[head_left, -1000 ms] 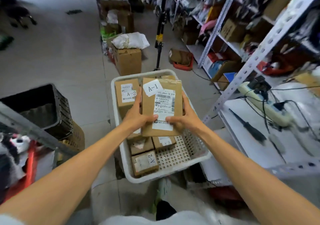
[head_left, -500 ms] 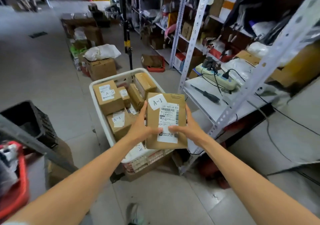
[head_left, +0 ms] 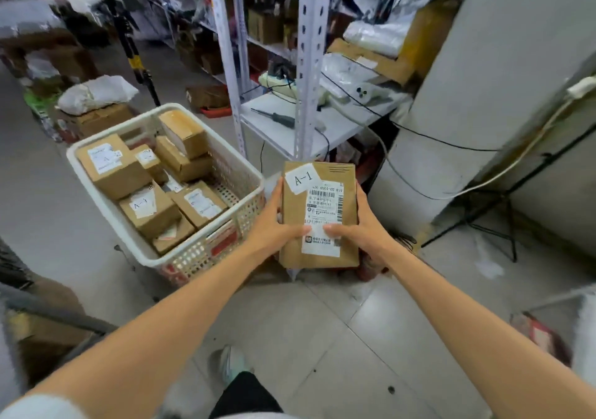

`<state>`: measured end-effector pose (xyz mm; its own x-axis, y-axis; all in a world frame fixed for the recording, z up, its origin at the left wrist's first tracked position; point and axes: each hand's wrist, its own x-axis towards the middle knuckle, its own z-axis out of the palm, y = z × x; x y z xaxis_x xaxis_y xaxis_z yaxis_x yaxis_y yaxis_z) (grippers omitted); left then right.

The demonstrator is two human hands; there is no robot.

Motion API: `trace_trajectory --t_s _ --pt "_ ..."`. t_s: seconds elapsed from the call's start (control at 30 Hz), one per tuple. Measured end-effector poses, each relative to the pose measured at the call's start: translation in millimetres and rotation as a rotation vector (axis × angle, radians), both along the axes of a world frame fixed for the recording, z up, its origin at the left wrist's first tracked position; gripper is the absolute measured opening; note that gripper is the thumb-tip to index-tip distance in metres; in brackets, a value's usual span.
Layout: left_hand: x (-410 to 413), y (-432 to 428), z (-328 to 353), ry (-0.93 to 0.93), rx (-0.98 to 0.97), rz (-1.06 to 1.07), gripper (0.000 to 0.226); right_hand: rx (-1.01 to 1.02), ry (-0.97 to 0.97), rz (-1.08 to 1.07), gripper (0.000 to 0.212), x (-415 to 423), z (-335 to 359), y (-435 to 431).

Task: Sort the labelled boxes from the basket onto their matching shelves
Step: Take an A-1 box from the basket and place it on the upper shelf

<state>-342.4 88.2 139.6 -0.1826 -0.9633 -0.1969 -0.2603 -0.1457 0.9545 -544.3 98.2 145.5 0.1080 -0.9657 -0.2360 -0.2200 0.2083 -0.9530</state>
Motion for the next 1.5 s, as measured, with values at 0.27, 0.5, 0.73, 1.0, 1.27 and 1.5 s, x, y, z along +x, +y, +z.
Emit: trace_trajectory --t_s 0.27,0.5,0.73,1.0,1.27,1.5 --pt "-165 -8 36 0.018 -0.115 -0.339 0.100 -0.139 0.110 -0.433 0.100 -146 33 68" --pt "-323 27 65 0.178 -0.089 -0.763 0.102 -0.185 0.245 -0.853 0.099 -246 71 166" --pt "-465 117 109 0.332 -0.017 -1.307 0.101 -0.192 0.377 -1.418 0.086 -297 114 299" --pt "-542 245 154 0.491 0.052 -1.764 0.100 -0.281 0.442 -1.927 0.084 -278 151 418" --pt "-576 316 228 0.634 0.137 -1.911 0.096 -0.341 0.794 -2.130 0.089 -266 214 471" --pt "-616 355 262 0.788 0.067 -1.954 0.078 -0.324 1.055 -2.174 0.101 -303 247 503"
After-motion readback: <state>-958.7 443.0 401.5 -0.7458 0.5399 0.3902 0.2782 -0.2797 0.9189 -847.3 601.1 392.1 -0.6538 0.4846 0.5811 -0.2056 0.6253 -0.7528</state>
